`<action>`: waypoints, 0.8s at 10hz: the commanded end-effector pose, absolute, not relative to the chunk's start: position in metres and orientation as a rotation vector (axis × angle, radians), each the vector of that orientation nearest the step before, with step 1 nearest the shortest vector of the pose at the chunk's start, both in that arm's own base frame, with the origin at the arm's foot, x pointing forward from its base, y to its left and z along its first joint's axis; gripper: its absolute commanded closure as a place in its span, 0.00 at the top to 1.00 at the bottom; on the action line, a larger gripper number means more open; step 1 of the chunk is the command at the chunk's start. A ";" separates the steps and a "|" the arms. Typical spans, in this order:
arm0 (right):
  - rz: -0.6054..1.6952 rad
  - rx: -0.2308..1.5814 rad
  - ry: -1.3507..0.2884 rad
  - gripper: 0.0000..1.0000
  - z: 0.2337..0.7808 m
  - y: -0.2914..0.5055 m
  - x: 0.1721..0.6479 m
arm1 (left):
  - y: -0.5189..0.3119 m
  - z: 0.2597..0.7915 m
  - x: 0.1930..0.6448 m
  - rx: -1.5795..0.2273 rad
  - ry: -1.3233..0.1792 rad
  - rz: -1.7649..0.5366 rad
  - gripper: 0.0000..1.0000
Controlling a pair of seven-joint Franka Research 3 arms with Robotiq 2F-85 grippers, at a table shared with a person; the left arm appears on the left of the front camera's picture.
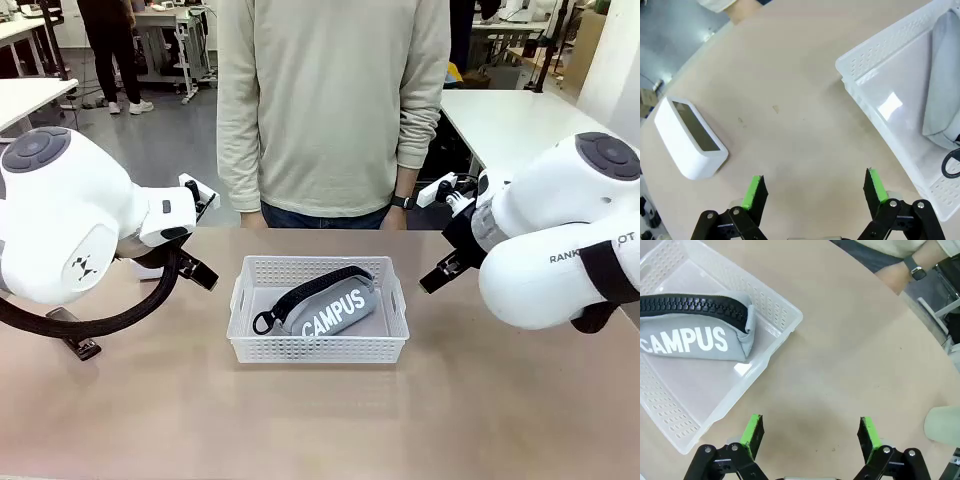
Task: Efficiently arrange items inside the basket to fit them all.
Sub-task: Pick up the Digital clock and place it inside the Organizing basket.
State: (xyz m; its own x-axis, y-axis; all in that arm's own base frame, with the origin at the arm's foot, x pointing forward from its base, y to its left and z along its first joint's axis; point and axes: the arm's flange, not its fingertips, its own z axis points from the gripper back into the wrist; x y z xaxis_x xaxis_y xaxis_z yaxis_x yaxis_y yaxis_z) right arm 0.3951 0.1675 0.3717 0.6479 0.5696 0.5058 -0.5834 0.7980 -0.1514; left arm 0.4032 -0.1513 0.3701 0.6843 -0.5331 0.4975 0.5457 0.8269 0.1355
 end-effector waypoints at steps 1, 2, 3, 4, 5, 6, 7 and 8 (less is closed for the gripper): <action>0.656 0.026 -0.566 1.00 0.372 0.167 0.395 | -0.151 0.370 0.403 -0.024 -0.550 -0.605 1.00; 0.656 0.026 -0.566 1.00 0.372 0.167 0.395 | -0.151 0.370 0.403 -0.024 -0.550 -0.605 1.00; 0.656 0.026 -0.566 1.00 0.372 0.167 0.395 | -0.151 0.370 0.403 -0.024 -0.550 -0.605 1.00; 0.656 0.026 -0.566 1.00 0.372 0.167 0.395 | -0.151 0.370 0.403 -0.024 -0.550 -0.605 1.00; 0.656 0.026 -0.566 1.00 0.372 0.167 0.395 | -0.151 0.370 0.403 -0.024 -0.550 -0.605 1.00; 0.656 0.026 -0.566 1.00 0.372 0.167 0.395 | -0.151 0.370 0.403 -0.024 -0.550 -0.605 1.00; 0.656 0.026 -0.566 1.00 0.372 0.167 0.395 | -0.151 0.370 0.403 -0.024 -0.550 -0.605 1.00; 0.656 0.026 -0.566 1.00 0.372 0.167 0.395 | -0.151 0.370 0.403 -0.024 -0.550 -0.605 1.00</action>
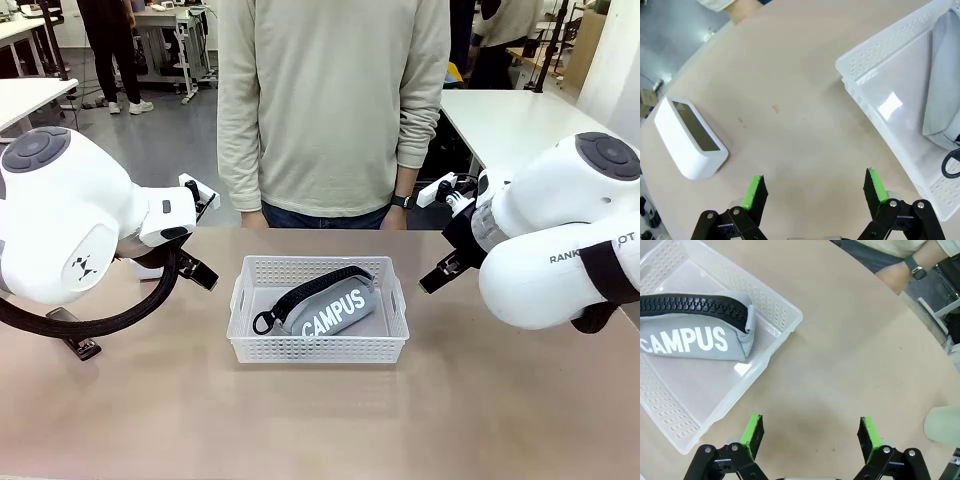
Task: Efficiently arrange items inside the basket to fit them all.
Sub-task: Pick up the Digital clock and place it inside the Organizing basket.
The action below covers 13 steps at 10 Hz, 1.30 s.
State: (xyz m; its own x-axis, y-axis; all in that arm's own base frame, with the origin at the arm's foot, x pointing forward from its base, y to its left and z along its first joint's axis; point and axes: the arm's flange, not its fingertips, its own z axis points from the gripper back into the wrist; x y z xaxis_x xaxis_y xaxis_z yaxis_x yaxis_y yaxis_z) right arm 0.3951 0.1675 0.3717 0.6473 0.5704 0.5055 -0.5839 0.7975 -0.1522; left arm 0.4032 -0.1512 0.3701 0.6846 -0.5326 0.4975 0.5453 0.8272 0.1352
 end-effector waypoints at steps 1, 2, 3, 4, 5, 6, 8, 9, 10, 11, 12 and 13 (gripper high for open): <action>0.656 0.026 -0.566 1.00 0.372 0.167 0.395 | -0.151 0.370 0.403 -0.024 -0.550 -0.605 1.00; 0.656 0.026 -0.566 1.00 0.372 0.167 0.395 | -0.151 0.370 0.403 -0.024 -0.550 -0.605 1.00; 0.656 0.025 -0.566 1.00 0.372 0.168 0.395 | -0.151 0.370 0.403 -0.024 -0.550 -0.605 1.00; 0.727 0.120 -0.505 1.00 0.382 0.164 0.388 | -0.151 0.370 0.403 -0.024 -0.550 -0.604 1.00; 0.722 0.219 -0.390 1.00 0.392 0.153 0.380 | -0.142 0.383 0.395 -0.165 -0.449 -0.620 1.00; 0.608 0.355 -0.396 1.00 0.408 0.130 0.370 | -0.124 0.403 0.387 -0.341 -0.371 -0.642 1.00; 0.276 0.752 -0.376 1.00 0.453 0.062 0.337 | -0.069 0.446 0.374 -0.585 -0.232 -0.385 1.00; 0.150 0.894 -0.433 1.00 0.465 0.019 0.317 | -0.032 0.466 0.359 -0.735 -0.276 -0.345 1.00; 0.088 1.057 -0.498 1.00 0.466 -0.028 0.296 | 0.014 0.488 0.339 -0.916 -0.370 -0.265 1.00; -0.059 1.165 -0.580 1.00 0.459 -0.081 0.276 | 0.065 0.499 0.315 -1.030 -0.531 -0.137 1.00; -0.238 1.316 -0.708 1.00 0.437 -0.145 0.248 | 0.124 0.495 0.286 -1.133 -0.699 0.045 1.00; -0.405 1.421 -0.798 1.00 0.411 -0.189 0.225 | 0.166 0.480 0.261 -1.218 -0.824 0.221 1.00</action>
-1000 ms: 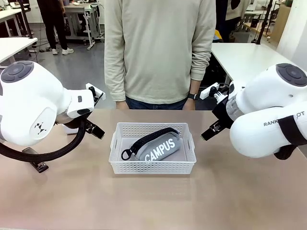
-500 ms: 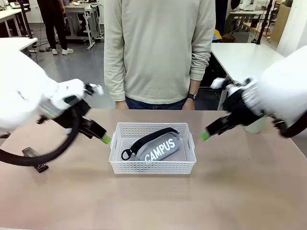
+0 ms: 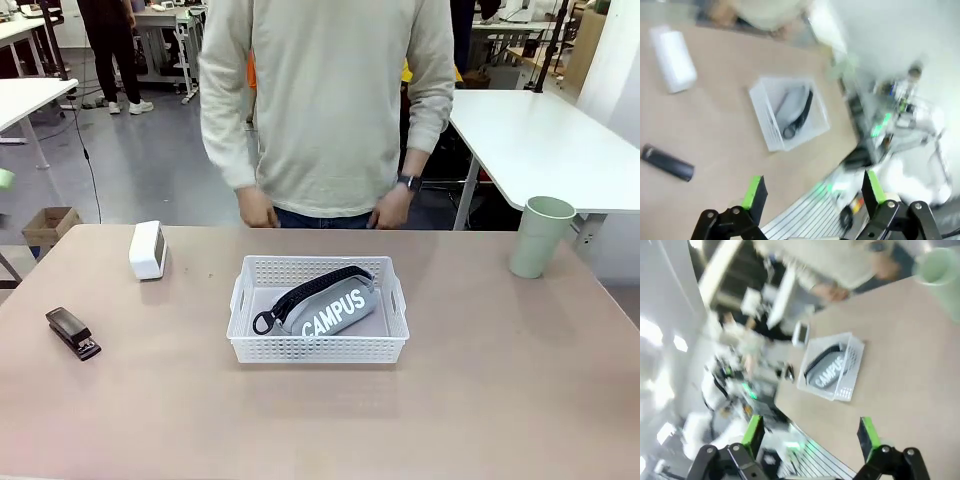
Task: Efficiently arrange items inside the basket to fit them all.
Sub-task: Pick up the Digital clock and place it inside the Organizing basket.
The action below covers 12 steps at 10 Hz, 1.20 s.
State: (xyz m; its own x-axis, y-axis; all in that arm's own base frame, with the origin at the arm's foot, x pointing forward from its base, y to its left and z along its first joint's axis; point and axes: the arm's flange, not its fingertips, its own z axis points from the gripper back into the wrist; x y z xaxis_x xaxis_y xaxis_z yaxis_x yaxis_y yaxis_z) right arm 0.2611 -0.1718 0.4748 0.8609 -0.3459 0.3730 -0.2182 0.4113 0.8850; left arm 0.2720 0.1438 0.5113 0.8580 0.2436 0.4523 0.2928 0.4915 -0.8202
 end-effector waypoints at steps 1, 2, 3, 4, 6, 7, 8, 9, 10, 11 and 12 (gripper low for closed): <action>-0.526 1.446 -0.843 1.00 0.385 -0.212 0.206 | 0.196 0.458 0.244 -1.269 -0.916 0.405 1.00; -0.584 1.450 -0.870 1.00 0.372 -0.217 0.197 | 0.205 0.441 0.238 -1.268 -0.913 0.544 1.00; -0.605 1.384 -0.886 1.00 0.369 -0.212 0.199 | 0.199 0.430 0.245 -1.208 -0.862 0.607 1.00; -0.423 1.307 -0.694 1.00 0.410 -0.264 0.194 | 0.237 0.479 0.227 -1.173 -0.724 0.310 1.00; -0.423 1.307 -0.694 1.00 0.410 -0.264 0.194 | 0.237 0.479 0.227 -1.173 -0.724 0.310 1.00; -0.423 1.307 -0.694 1.00 0.410 -0.264 0.194 | 0.237 0.479 0.227 -1.173 -0.724 0.310 1.00; -0.423 1.307 -0.694 1.00 0.410 -0.264 0.194 | 0.237 0.479 0.227 -1.173 -0.724 0.310 1.00; -0.423 1.307 -0.694 1.00 0.410 -0.264 0.194 | 0.237 0.479 0.227 -1.173 -0.724 0.310 1.00; -0.423 1.307 -0.694 1.00 0.410 -0.264 0.194 | 0.237 0.479 0.227 -1.173 -0.724 0.310 1.00; -0.423 1.307 -0.694 1.00 0.410 -0.264 0.194 | 0.237 0.479 0.227 -1.173 -0.724 0.310 1.00; -0.423 1.307 -0.694 1.00 0.410 -0.264 0.194 | 0.237 0.479 0.227 -1.173 -0.724 0.310 1.00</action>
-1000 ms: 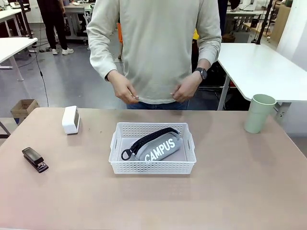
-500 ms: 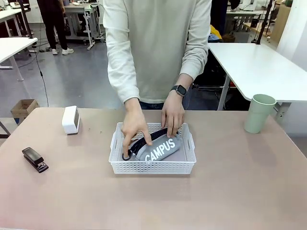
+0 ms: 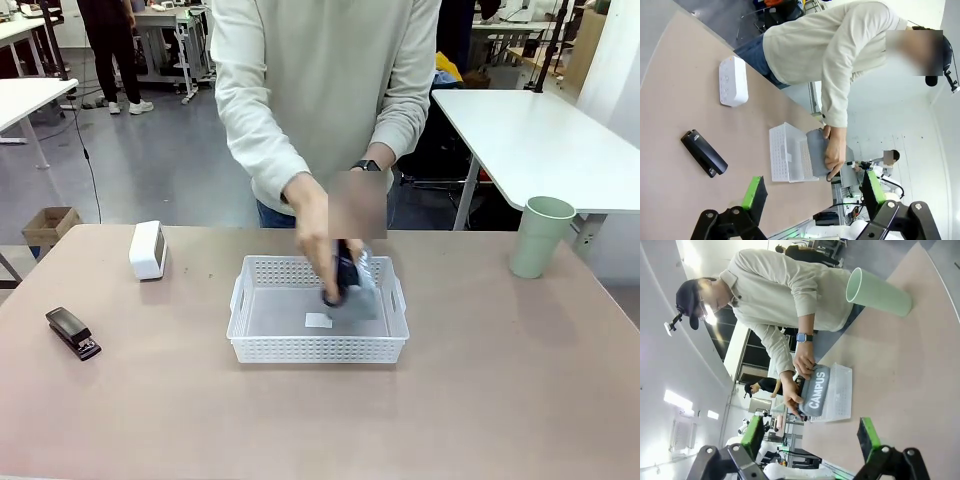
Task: Efficiently arrange items inside the basket to fit them all.
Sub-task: Pick up the Digital clock and place it inside the Organizing basket.
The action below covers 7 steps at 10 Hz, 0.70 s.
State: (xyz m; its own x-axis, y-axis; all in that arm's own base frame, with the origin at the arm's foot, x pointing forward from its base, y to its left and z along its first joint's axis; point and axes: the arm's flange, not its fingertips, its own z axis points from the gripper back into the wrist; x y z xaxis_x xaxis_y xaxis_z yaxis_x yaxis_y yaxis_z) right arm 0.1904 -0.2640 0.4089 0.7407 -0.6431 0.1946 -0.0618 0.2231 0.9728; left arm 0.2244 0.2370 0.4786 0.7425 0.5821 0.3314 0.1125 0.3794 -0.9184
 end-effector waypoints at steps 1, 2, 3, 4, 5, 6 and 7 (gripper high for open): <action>-0.423 1.307 -0.694 1.00 0.410 -0.264 0.194 | 0.237 0.479 0.227 -1.173 -0.724 0.310 1.00; -0.423 1.307 -0.694 1.00 0.410 -0.264 0.194 | 0.237 0.479 0.227 -1.173 -0.724 0.310 1.00; -0.423 1.307 -0.694 1.00 0.410 -0.264 0.194 | 0.237 0.479 0.227 -1.173 -0.724 0.310 1.00; -0.423 1.307 -0.694 1.00 0.410 -0.264 0.194 | 0.237 0.479 0.227 -1.173 -0.724 0.310 1.00; -0.423 1.307 -0.694 1.00 0.410 -0.264 0.194 | 0.237 0.479 0.227 -1.173 -0.724 0.310 1.00; -0.423 1.307 -0.694 1.00 0.410 -0.264 0.194 | 0.237 0.479 0.227 -1.173 -0.724 0.310 1.00; -0.423 1.307 -0.694 1.00 0.410 -0.264 0.194 | 0.237 0.479 0.227 -1.173 -0.724 0.310 1.00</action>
